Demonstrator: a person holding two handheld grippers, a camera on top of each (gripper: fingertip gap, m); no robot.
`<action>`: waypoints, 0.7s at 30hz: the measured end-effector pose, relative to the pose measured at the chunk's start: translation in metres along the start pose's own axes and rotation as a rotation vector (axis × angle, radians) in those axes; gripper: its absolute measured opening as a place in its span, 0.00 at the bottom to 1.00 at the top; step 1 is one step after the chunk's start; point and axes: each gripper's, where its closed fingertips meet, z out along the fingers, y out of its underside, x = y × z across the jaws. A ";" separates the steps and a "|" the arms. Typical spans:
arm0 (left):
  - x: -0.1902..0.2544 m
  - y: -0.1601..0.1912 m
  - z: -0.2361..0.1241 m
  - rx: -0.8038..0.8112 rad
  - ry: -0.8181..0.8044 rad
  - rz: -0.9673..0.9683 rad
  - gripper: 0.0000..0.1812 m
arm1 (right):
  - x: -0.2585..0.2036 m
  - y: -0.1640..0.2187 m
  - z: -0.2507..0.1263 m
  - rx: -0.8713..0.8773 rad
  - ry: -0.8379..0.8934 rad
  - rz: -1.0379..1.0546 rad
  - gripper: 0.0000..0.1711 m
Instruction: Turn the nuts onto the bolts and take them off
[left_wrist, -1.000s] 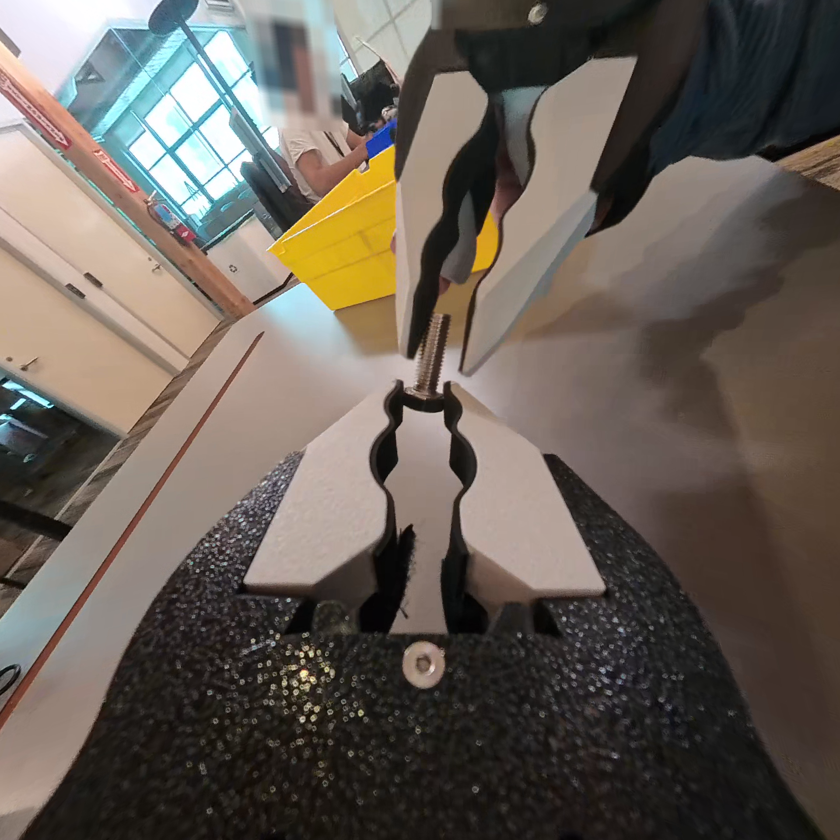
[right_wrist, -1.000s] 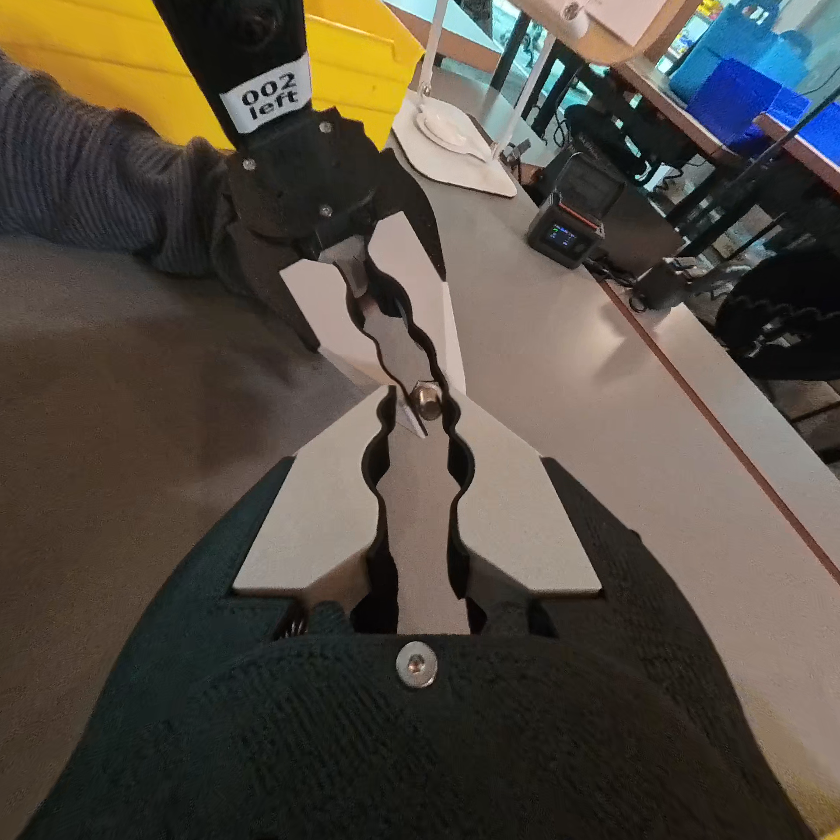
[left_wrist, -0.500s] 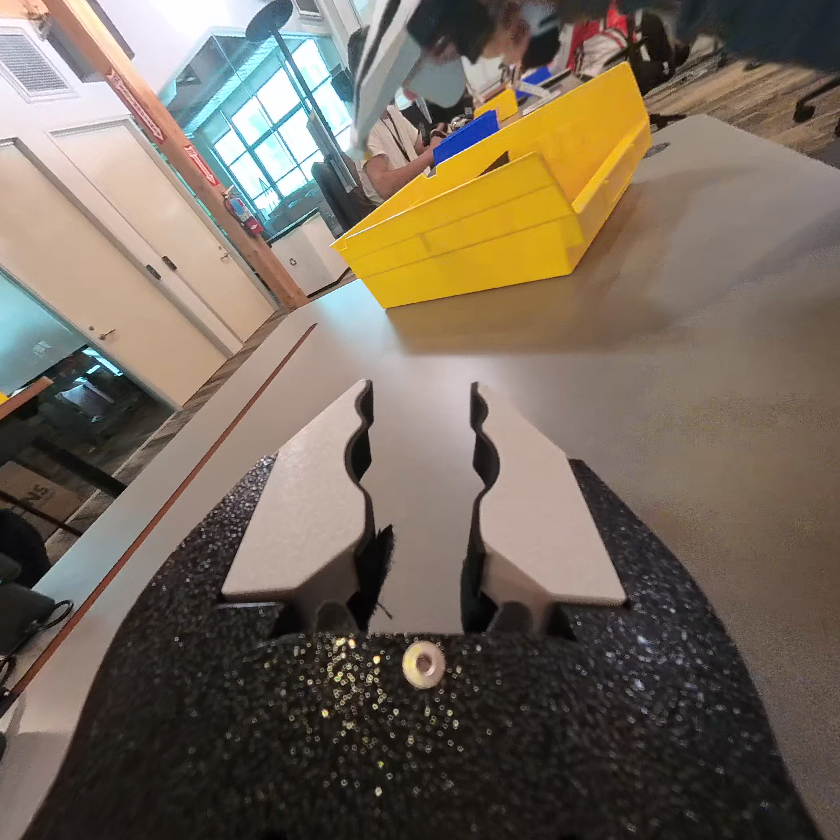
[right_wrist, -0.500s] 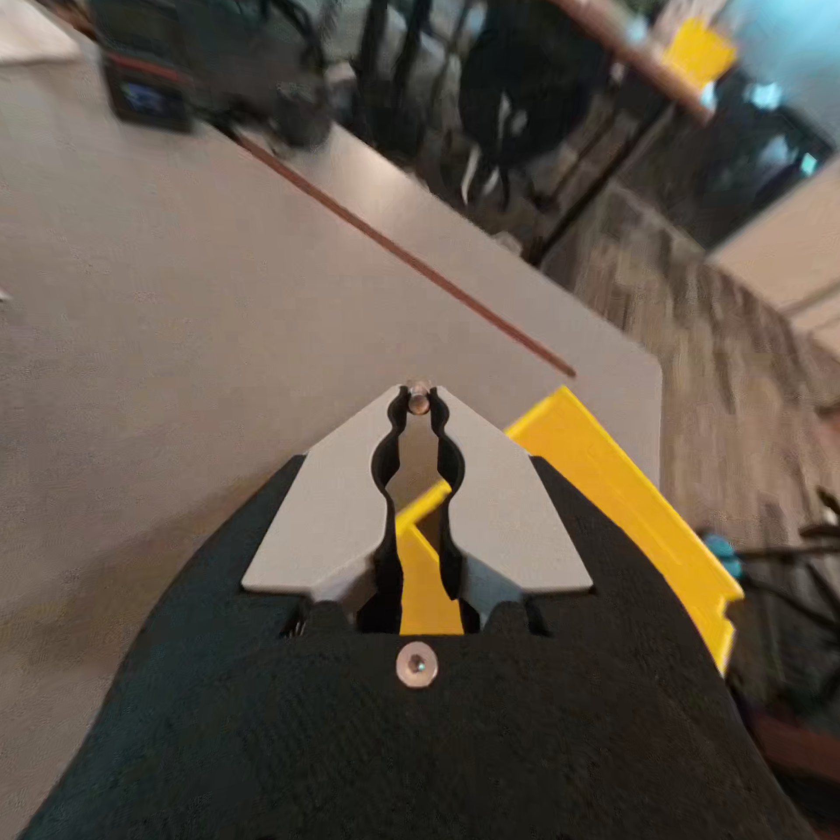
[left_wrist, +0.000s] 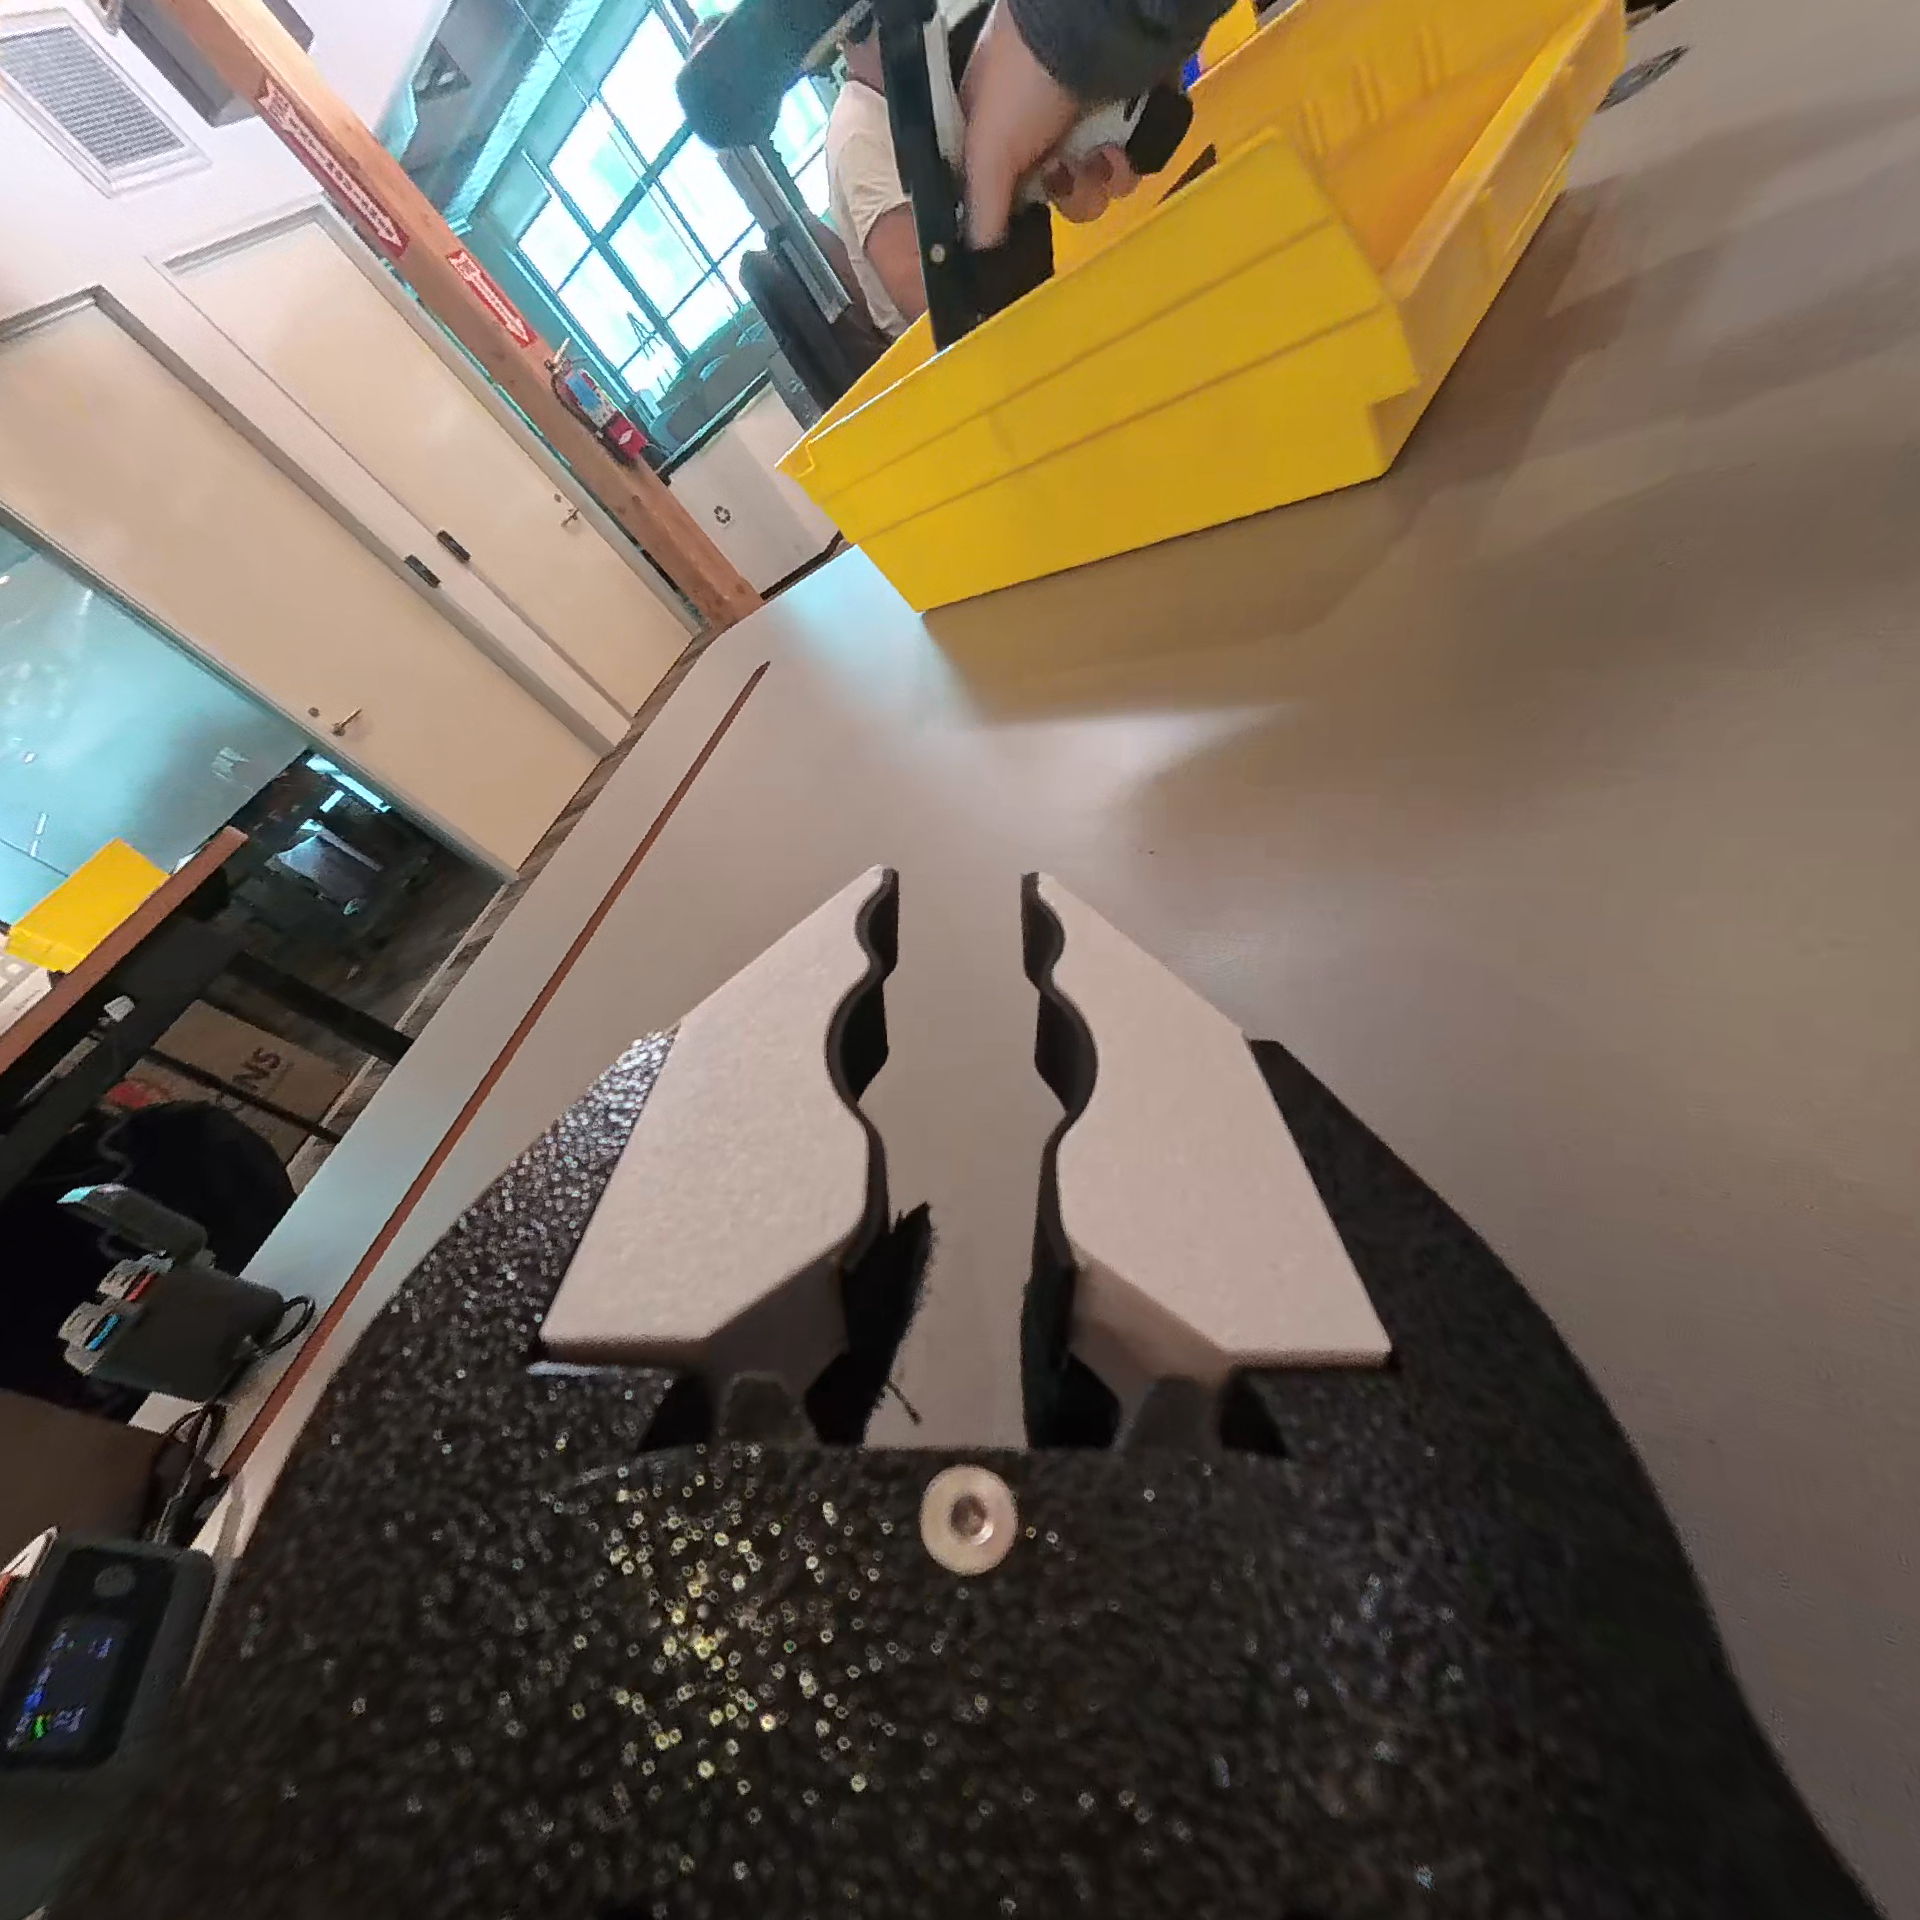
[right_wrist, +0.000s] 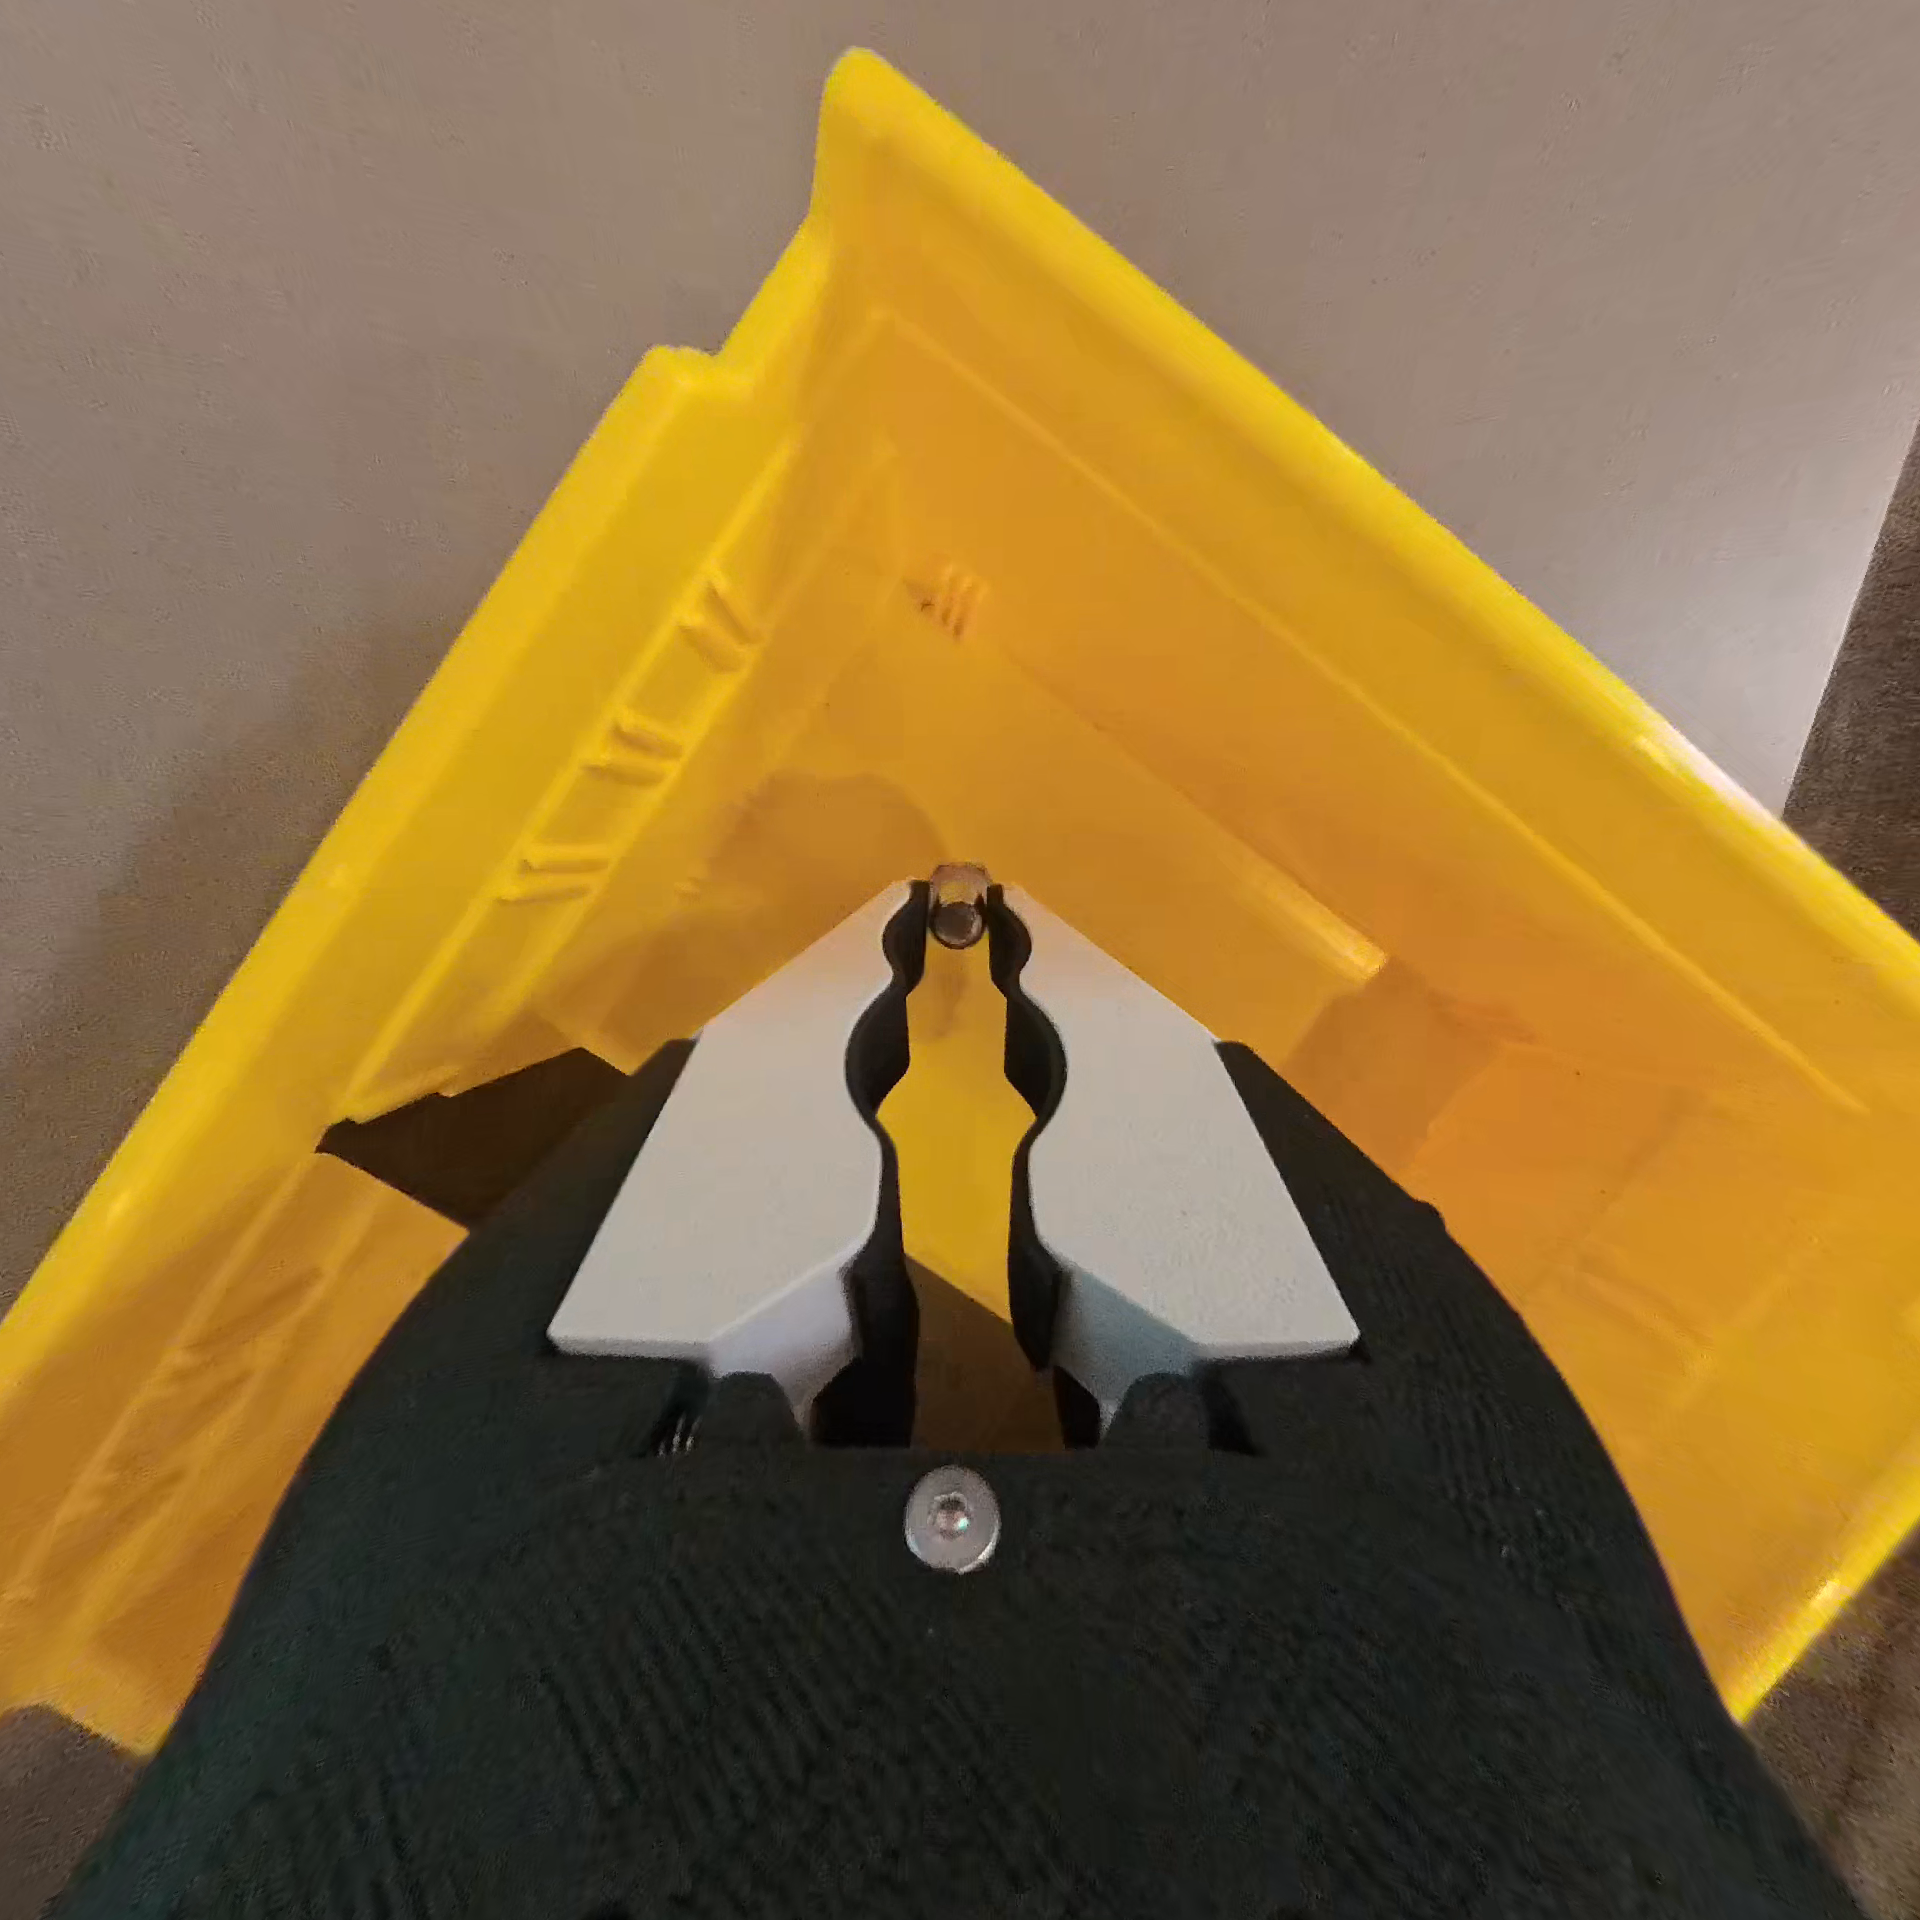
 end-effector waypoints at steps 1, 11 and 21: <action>-0.001 0.000 0.000 -0.001 -0.005 -0.003 0.12 | -0.001 -0.002 -0.002 0.011 -0.009 0.011 0.08; -0.019 0.005 -0.003 -0.014 -0.101 -0.037 0.06 | -0.114 -0.074 -0.131 0.634 -0.039 -0.137 0.07; -0.035 0.009 -0.015 -0.028 -0.185 -0.099 0.01 | -0.288 -0.073 -0.056 1.020 0.028 -0.358 0.05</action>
